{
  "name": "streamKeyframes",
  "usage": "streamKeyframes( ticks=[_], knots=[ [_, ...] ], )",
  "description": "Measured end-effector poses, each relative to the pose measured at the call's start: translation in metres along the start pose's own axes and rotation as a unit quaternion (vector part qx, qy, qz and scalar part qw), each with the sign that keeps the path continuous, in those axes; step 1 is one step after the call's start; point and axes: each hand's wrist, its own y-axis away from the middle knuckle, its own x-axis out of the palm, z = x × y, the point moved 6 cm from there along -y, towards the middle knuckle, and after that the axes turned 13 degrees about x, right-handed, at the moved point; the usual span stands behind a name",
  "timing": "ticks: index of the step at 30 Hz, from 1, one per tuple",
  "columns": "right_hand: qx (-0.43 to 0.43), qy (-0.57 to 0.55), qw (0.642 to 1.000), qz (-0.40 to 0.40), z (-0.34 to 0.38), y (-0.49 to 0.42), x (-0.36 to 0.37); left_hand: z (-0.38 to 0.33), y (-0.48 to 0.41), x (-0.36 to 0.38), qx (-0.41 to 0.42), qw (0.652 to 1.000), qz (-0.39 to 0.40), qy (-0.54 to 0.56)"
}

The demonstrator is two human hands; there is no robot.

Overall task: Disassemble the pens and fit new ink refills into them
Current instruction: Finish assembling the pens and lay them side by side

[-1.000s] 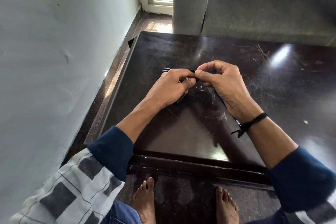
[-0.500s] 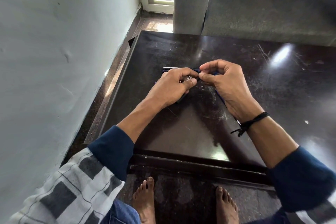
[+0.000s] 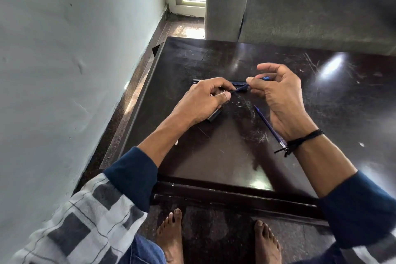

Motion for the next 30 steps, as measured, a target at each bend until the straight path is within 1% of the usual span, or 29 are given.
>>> streamKeyframes(
  ticks=[6, 9, 12, 15, 17, 20, 23, 26, 28, 30],
  knots=[
    [-0.006, -0.039, 0.998, -0.052, 0.005, -0.005, -0.014, 0.002, 0.0, -0.001, -0.013, 1.0, -0.002, 0.008],
    [-0.013, -0.031, 0.997, -0.067, 0.01, -0.007, -0.019, 0.003, 0.0, -0.003, -0.014, 1.0, -0.01, 0.007],
    [-0.018, 0.048, 0.996, -0.067, 0.014, -0.009, -0.023, 0.006, -0.001, -0.008, -0.021, 0.999, -0.03, 0.007],
    [-0.008, 0.144, 0.989, -0.027, 0.006, -0.008, -0.017, 0.011, -0.001, -0.015, -0.036, 0.997, -0.075, 0.005],
    [-0.015, 0.213, 0.977, -0.008, 0.0, -0.007, -0.011, 0.013, -0.002, -0.019, -0.043, 0.994, -0.099, 0.008],
    [-0.04, 0.301, 0.953, 0.001, -0.005, -0.007, -0.006, 0.013, -0.002, -0.02, -0.047, 0.992, -0.117, 0.022],
    [-0.043, 0.337, 0.94, 0.008, -0.004, -0.008, -0.008, 0.014, -0.002, -0.019, -0.05, 0.992, -0.115, 0.028],
    [-0.036, 0.351, 0.936, 0.003, 0.0, -0.008, -0.011, 0.015, -0.002, -0.019, -0.05, 0.992, -0.111, 0.033],
    [-0.032, 0.355, 0.934, 0.011, 0.002, -0.005, -0.008, 0.016, -0.002, -0.02, -0.049, 0.992, -0.112, 0.039],
    [-0.031, 0.378, 0.925, 0.026, 0.0, 0.0, -0.001, 0.018, -0.003, -0.02, -0.048, 0.991, -0.115, 0.048]
  ],
)
